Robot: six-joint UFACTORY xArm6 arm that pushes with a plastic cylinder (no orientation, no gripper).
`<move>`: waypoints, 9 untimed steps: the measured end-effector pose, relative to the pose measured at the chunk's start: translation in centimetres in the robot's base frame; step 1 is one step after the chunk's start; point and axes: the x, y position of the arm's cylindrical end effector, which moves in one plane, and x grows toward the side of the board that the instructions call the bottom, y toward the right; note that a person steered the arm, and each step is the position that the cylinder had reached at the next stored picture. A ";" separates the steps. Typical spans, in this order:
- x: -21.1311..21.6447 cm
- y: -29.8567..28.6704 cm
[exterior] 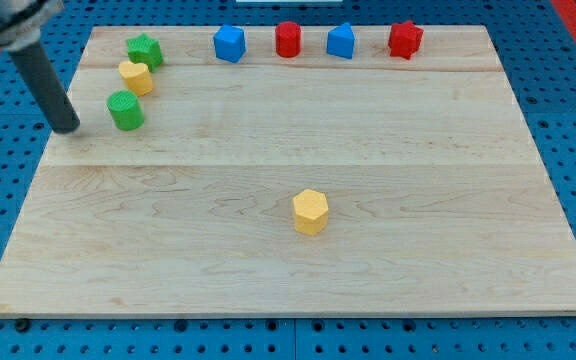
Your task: Point at blue cube
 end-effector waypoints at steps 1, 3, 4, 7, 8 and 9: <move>-5.5 -1.3; -9.9 1.4; -11.7 3.8; -13.7 3.6; -17.1 4.2; -17.3 6.8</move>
